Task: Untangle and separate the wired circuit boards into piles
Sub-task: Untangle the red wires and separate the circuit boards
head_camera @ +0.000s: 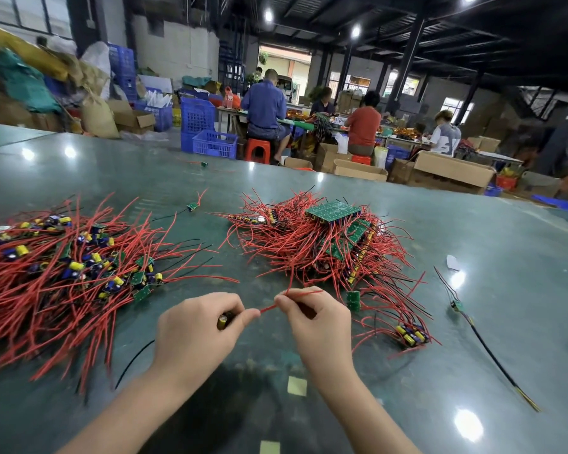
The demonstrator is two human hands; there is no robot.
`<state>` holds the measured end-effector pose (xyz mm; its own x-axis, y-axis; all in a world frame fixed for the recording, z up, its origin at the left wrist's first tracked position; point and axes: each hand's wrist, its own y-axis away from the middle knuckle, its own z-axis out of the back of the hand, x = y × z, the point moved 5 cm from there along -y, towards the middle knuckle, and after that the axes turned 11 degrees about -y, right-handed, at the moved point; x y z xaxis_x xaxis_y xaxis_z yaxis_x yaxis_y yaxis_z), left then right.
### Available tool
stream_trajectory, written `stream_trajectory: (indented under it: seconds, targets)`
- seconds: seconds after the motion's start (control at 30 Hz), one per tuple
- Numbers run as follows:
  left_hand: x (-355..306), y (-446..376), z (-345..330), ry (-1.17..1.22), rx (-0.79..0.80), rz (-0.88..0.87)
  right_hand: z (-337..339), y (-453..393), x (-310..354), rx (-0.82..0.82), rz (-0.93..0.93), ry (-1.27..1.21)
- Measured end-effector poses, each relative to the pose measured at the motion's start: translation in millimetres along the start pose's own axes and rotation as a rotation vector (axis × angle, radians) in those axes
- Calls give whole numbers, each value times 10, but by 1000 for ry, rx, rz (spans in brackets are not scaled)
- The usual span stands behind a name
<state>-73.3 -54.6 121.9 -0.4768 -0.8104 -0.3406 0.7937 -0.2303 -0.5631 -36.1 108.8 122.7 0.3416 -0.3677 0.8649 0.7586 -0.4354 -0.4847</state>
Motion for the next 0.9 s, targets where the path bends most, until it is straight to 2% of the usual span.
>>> stream_trajectory:
  seconds: [0.1, 0.17, 0.27, 0.37, 0.43, 0.47, 0.57, 0.63, 0.9]
  targets:
    - [39, 0, -1, 39, 13, 23, 40, -36, -159, -29, -336, -405]
    - [53, -6, 2, 60, 20, 41, 67, -36, -218, -65, -433, -480]
    - [49, -15, -11, 94, 49, 66, 114, -47, -183, -75, -345, -265]
    - [39, 1, -35, 90, 67, 59, 131, -56, -20, -83, -69, -3]
    - [38, 13, -45, 88, 70, 50, 129, -56, 61, -83, 56, 69]
    - [46, 13, -39, 97, 67, 58, 139, -64, 62, -77, 35, 32]
    - [97, -6, -20, 152, 54, 112, 186, -107, -29, -66, -223, -278]
    - [123, -15, -35, 186, 69, 141, 192, -107, -89, -81, -340, -401]
    - [233, -57, -113, 344, 146, 233, 246, -153, -153, -69, -400, -472]
